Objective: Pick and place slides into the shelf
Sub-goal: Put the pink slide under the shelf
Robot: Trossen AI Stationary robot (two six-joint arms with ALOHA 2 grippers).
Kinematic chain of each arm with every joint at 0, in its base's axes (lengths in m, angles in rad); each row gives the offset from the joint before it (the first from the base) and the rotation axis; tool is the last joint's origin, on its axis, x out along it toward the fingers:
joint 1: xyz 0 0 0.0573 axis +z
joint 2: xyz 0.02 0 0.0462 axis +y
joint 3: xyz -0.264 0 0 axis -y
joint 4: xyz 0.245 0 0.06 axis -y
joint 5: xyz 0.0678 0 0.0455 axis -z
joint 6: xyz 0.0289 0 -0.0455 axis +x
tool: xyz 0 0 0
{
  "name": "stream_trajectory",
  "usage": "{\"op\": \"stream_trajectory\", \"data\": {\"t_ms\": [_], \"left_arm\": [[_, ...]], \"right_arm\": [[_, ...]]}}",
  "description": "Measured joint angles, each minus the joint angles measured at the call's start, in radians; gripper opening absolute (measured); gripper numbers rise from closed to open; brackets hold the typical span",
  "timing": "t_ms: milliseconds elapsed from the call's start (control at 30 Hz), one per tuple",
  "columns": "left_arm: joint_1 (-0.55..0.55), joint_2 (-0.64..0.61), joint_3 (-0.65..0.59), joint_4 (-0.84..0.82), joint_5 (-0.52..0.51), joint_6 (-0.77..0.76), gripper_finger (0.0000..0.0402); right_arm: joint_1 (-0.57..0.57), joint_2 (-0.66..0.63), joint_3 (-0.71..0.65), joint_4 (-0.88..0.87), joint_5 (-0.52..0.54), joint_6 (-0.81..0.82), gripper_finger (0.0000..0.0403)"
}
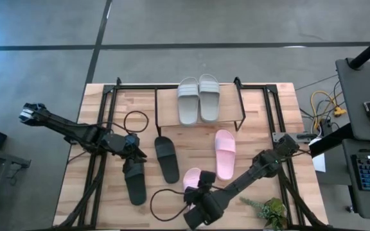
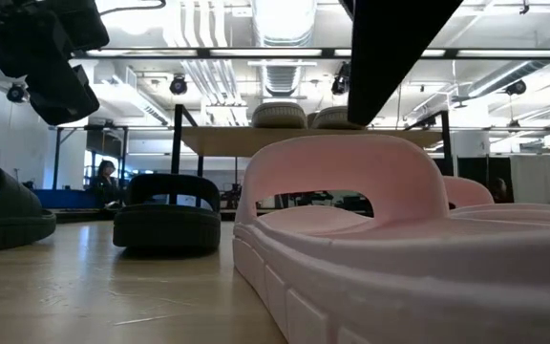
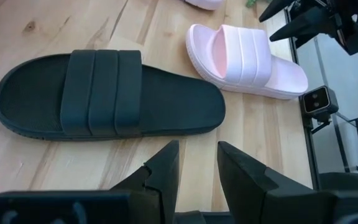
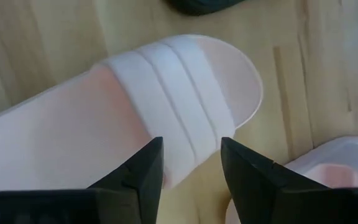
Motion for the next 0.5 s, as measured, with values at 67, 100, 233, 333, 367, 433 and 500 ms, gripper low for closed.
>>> {"op": "stream_trajectory", "data": {"t_ms": [67,100,233,333,367,433,500], "left_arm": [[0.0,-0.003,0.0,-0.001,0.0,0.0,0.0095],[0.0,-0.005,-0.001,-0.001,0.0,0.0,0.0095],[0.0,-0.007,-0.004,0.0,-0.003,0.0,0.0095],[0.0,-0.007,-0.005,0.0,-0.005,0.0,0.0095],[0.001,-0.007,-0.005,0.0,-0.005,0.0,0.0095],[0.001,-0.006,-0.006,0.0,-0.006,0.0,0.0095],[0.001,-0.008,-0.008,0.0,-0.006,0.0,0.0095]], "right_arm": [[0.002,0.0,0.0,0.003,-0.013,-0.002,0.0151],[0.006,0.0,0.0,0.008,-0.016,-0.002,0.0151],[0.011,0.0,-0.01,0.079,-0.016,-0.072,0.0153],[0.009,0.0,-0.035,0.138,-0.015,-0.14,0.0155],[0.009,0.0,-0.045,0.147,-0.014,-0.152,0.0155],[0.009,0.0,-0.06,0.148,-0.013,-0.166,0.0155],[0.009,0.0,-0.077,0.147,-0.013,-0.167,0.0155]]}}
